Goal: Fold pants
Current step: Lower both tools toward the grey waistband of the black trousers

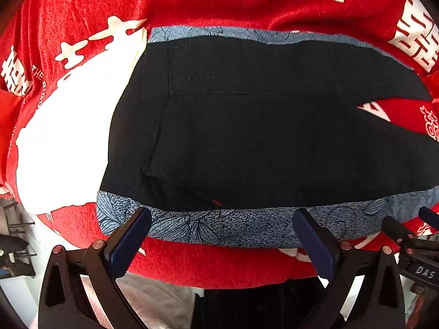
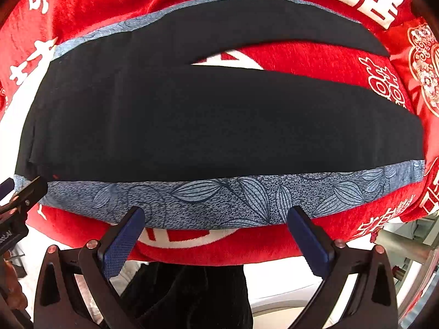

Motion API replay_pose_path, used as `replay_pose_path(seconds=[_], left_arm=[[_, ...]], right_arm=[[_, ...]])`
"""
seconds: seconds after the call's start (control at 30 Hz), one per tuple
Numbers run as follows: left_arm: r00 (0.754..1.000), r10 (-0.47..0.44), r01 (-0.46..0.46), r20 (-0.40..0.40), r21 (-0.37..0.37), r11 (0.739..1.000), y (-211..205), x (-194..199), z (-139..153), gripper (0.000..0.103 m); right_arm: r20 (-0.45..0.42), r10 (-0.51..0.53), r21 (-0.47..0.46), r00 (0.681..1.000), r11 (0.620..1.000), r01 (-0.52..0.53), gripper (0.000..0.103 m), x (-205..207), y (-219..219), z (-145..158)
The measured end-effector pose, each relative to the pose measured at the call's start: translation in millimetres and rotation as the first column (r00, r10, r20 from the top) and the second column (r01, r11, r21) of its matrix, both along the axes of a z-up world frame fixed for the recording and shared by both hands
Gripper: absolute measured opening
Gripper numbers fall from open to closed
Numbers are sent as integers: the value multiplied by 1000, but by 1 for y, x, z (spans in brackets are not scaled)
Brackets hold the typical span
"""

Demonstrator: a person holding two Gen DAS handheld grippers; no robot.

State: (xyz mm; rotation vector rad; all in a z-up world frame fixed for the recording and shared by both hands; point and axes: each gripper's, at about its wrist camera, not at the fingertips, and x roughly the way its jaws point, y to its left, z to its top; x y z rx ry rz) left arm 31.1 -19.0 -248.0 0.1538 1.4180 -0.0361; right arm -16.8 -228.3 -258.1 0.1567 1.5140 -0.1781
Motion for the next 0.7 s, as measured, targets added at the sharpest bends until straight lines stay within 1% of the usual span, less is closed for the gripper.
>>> replay_pose_path(seconds=[0.07,0.13,0.23,0.43,0.53,0.57,0.6,0.63,0.67,0.7], left_arm=[[1000,3,-3,-4,5,1000,-1,-1,-1,103],[1000,7,-7,-6,-10,1000,-1,0,-2,103],[1000,4,-4,-1,-10,1000,1,0,-1,103],[1000,12,-12,-1,-11,1000,5,-2,-2,103],[1000,11,-11,16,-45,999,11,-5,0,103],[1000,16,-14,24,-72,997,16,-7,1,103],[999,23,-20,29,-107,994,21,-9,1,103],[999,33,-28,32,-153,988,27,-10,2,103],[998,46,-38,34,-198,979,36,-12,1,103],[998,57,-47,38,-228,973,43,-14,0,103]], right_arm=[[0,-4,2,1000,1000,4,103,-1,-2,0],[-2,-7,4,1000,1000,7,103,-2,-5,0],[-1,-8,7,1000,1000,8,103,-1,-7,1],[11,-4,7,1000,1000,4,103,6,-14,-3],[23,-3,27,1000,1000,2,103,3,-17,-3],[39,-9,56,999,998,7,103,1,-20,0],[61,-25,108,998,994,18,103,-2,-25,1],[80,-46,179,996,983,31,103,-5,-31,2],[105,-92,305,990,951,56,103,-11,-40,2],[114,-134,407,984,910,77,103,-16,-48,0]])
